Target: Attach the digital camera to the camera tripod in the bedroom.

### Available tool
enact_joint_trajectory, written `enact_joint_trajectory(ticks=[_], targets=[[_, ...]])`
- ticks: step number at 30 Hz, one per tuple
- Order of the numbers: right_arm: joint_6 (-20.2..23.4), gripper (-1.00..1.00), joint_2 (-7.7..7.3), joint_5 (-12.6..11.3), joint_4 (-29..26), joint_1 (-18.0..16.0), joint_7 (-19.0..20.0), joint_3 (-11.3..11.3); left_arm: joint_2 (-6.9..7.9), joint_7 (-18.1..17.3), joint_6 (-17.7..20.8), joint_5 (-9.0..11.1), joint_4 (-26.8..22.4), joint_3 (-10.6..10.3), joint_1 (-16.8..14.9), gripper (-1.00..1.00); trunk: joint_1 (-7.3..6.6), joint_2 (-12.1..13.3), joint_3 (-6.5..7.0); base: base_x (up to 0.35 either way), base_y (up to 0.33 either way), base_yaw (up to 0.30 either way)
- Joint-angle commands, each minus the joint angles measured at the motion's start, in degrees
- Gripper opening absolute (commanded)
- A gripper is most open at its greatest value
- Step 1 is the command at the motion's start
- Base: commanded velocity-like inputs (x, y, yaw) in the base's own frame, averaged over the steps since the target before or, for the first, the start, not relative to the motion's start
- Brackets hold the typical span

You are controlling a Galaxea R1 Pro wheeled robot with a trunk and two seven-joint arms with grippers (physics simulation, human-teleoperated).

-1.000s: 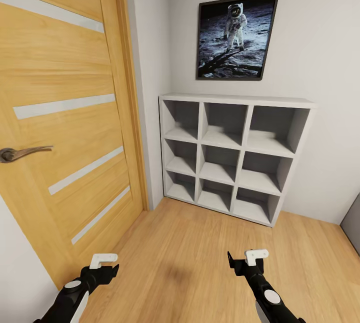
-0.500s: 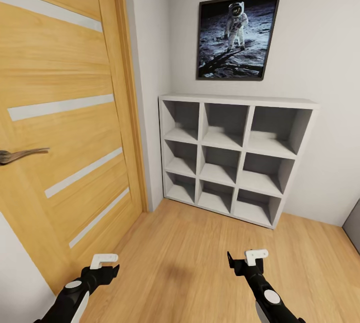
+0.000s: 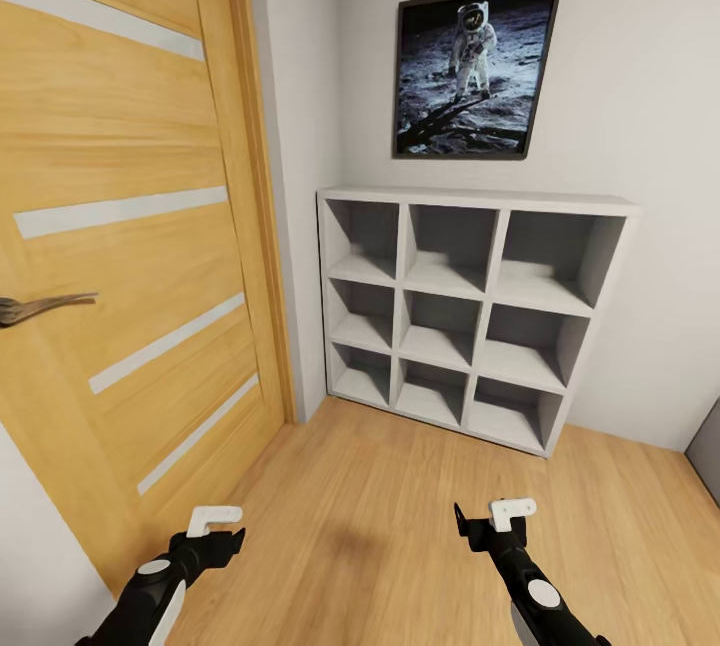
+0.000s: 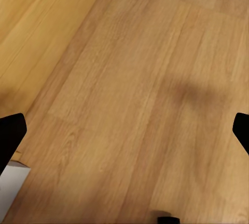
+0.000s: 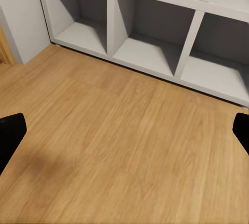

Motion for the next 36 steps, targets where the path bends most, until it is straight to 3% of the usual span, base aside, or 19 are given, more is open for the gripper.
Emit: enact_joint_trajectory(ticks=[1, 36], targets=[[-0.2, 1.0, -0.04, 0.1, 0.0, 0.0, 0.0, 0.1, 0.01, -0.3, 0.4, 0.0, -0.1, 0.1, 0.0, 1.0, 0.22, -0.4, -0.24, 0.0, 0.0, 0.0], [-0.1, 1.0, -0.04, 0.0, 0.0, 0.0, 0.7, 0.2, 0.64, -0.4, 0.6, 0.0, -0.7, -0.6, 0.0, 1.0, 7.91, -14.5, -6.53, 0.0, 0.0, 0.0]])
